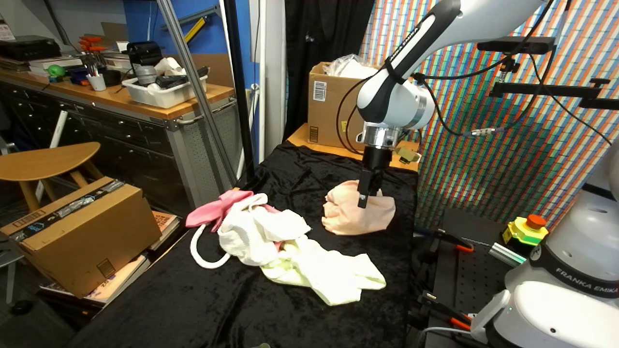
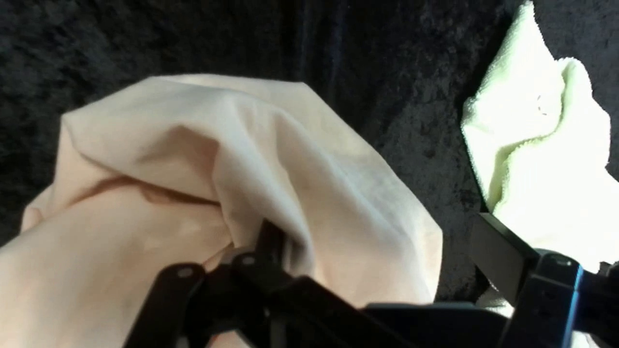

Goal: Put all the items on the table in one place

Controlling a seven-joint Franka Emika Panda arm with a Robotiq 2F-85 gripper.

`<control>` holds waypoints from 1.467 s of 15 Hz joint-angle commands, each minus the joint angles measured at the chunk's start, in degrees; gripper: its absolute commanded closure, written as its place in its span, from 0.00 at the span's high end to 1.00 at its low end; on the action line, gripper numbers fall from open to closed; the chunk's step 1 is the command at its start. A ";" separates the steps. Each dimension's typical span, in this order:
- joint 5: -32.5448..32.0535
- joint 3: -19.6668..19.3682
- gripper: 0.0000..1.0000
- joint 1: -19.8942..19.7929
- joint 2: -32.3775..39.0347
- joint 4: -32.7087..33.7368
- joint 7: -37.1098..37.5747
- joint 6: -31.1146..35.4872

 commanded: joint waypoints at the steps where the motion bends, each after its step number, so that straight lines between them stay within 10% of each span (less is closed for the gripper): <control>1: 2.00 0.46 1.00 1.23 -0.25 0.69 -2.37 -1.71; 16: 2.09 1.58 1.00 4.02 0.40 0.64 -2.23 3.19; 22: 1.91 1.63 0.44 3.72 0.76 1.46 -1.90 2.70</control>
